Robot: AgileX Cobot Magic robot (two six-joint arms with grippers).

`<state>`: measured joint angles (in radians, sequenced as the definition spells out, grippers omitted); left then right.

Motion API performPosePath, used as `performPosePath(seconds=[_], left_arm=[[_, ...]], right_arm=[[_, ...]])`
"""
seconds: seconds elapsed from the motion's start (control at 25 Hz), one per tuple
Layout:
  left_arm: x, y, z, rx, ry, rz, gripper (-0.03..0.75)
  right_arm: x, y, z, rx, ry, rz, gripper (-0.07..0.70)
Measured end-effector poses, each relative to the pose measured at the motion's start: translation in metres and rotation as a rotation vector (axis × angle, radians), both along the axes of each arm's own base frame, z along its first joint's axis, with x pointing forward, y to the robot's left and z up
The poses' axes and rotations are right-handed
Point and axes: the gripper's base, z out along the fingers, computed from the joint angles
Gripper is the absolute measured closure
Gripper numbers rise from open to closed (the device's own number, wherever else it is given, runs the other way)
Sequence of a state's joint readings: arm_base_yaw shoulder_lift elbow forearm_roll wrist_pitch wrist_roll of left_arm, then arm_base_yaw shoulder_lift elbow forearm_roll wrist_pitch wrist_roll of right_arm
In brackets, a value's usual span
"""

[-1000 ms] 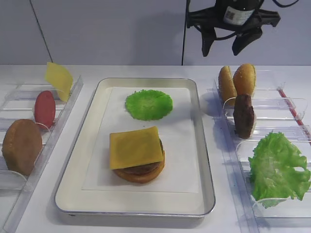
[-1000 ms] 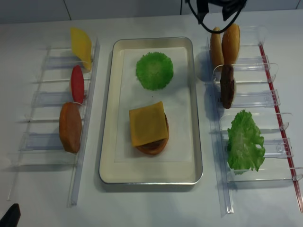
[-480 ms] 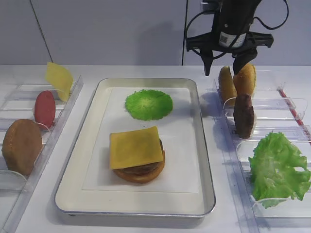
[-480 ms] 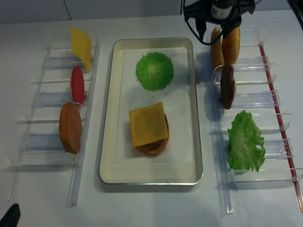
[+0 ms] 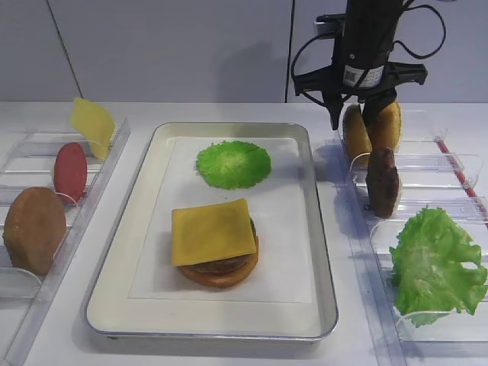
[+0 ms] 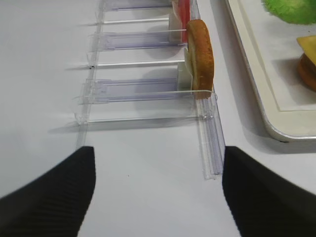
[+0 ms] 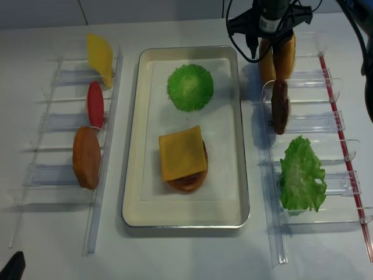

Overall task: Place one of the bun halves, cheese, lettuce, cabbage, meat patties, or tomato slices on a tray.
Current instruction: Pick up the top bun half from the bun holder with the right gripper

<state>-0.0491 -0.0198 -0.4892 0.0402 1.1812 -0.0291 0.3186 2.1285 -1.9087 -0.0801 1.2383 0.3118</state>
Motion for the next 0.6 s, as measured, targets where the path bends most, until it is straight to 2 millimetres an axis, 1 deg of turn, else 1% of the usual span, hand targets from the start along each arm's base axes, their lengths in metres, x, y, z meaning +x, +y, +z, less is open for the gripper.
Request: performPosePath(seconds=[0.2,0.52,0.6], left_arm=[[0.0,0.0,0.0,0.0,0.0,0.0,0.223],[0.0,0.0,0.0,0.0,0.0,0.0,0.223],[0.0,0.0,0.0,0.0,0.0,0.0,0.223]], right_arm=[[0.0009,-0.0021,0.0003,-0.023,-0.011,-0.005,0.402],[0.0012,-0.0022,0.0003,-0.026,-0.014,-0.006,0.402],[-0.0001,-0.0023,0.0047,-0.018,-0.022,-0.01,0.402]])
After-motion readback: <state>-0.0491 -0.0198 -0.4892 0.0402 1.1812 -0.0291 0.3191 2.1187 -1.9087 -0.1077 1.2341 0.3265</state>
